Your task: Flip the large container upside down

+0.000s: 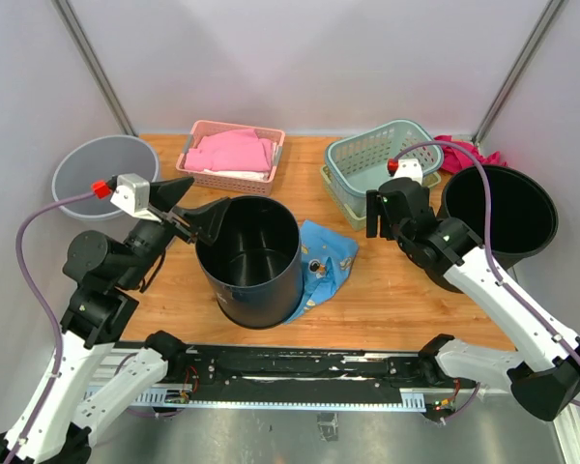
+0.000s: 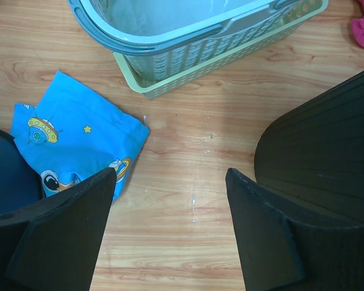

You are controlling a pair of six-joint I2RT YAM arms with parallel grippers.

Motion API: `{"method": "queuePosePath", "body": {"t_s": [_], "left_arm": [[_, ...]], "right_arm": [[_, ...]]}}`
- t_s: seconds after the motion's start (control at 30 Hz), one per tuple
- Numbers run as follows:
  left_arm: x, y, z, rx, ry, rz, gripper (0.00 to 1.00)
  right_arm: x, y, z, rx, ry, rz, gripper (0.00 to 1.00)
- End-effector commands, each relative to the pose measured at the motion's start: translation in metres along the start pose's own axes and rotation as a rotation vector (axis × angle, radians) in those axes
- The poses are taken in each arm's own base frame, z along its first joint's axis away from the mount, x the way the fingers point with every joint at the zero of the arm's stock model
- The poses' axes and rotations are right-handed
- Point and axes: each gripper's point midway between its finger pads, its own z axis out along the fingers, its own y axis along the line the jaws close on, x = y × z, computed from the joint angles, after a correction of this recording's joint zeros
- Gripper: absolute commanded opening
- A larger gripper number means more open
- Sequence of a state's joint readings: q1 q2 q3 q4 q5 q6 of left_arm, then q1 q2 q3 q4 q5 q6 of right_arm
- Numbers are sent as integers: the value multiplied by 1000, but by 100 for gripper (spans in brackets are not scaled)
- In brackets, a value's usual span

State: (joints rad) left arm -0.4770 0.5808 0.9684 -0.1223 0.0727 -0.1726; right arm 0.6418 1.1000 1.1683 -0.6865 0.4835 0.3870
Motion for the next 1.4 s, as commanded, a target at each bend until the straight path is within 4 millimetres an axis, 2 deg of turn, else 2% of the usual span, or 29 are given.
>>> {"method": "queuePosePath", "body": {"t_s": [0.0,0.17,0.3,0.4,0.57,0.77,0.83,0.9,1.07,1.2,1.37], "left_arm": [[-19,-8,9,21,-8,-4,99],[-29,-4,24,-35,65,-64,99],[-25,-25,32,73,144,-96,99],[-6,-33,35,121,223,-114,99],[30,-50,38,191,338,-148,99],[69,-78,28,270,530,-112,99],[86,-82,28,276,591,-116,99],[102,-78,26,248,638,-117,99],[143,-59,18,136,772,-105,99],[174,-39,18,28,843,-78,99],[199,4,28,-157,874,32,99]], "right_arm": [[3,2,0,12,-1,10,75],[4,-2,-2,22,-6,20,75],[6,-8,-6,37,-26,36,75],[8,-10,-8,24,-40,39,75],[14,6,-13,-100,-40,-3,76],[20,-7,-16,-42,-33,15,76],[27,-2,-15,-72,-23,38,76],[34,4,-11,-102,-11,37,76],[35,-4,-15,-68,-4,39,77],[40,5,-13,-119,-12,62,77],[45,9,-14,-136,6,91,77]]}}
